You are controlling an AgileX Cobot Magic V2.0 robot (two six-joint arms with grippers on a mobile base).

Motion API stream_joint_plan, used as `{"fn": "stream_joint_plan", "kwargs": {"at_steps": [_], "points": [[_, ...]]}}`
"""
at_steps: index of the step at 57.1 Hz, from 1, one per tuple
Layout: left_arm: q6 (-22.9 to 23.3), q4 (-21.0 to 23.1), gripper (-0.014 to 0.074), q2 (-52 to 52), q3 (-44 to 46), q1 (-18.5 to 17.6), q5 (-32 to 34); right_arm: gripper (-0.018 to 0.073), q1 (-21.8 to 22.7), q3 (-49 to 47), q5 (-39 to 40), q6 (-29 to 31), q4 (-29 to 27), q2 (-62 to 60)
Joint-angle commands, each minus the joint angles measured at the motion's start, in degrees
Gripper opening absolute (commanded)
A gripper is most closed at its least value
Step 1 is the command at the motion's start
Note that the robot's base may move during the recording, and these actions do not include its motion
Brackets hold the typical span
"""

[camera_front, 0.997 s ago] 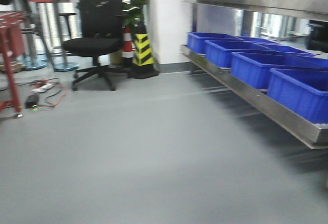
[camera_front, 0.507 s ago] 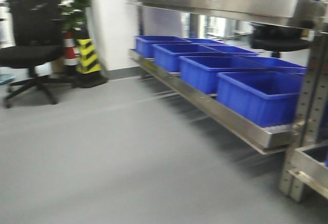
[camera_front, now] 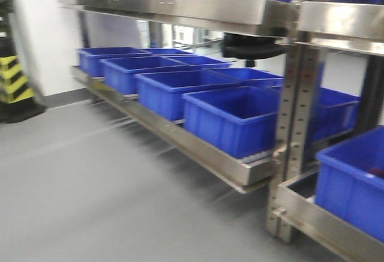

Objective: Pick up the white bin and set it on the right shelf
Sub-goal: 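Carry the bin with both grippers toward the steel rack of blue crates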

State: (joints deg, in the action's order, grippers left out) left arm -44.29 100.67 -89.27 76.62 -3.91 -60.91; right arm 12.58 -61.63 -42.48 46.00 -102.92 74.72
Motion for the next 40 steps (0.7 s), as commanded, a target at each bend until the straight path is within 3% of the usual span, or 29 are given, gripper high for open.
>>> {"fn": "stream_joint_plan", "kwargs": {"at_steps": [1,40], "points": [[-1.6,8.4,-0.0126,3.1,2.3,-2.0,-14.9,0.0069,-1.4,-2.1,-7.3,0.2,-5.4,-1.9],[-1.6,8.0,-0.0126,3.1,2.3,-2.0,-14.8,0.0069,-1.4,-2.1,-7.3,0.2,-5.4,-1.8]]}}
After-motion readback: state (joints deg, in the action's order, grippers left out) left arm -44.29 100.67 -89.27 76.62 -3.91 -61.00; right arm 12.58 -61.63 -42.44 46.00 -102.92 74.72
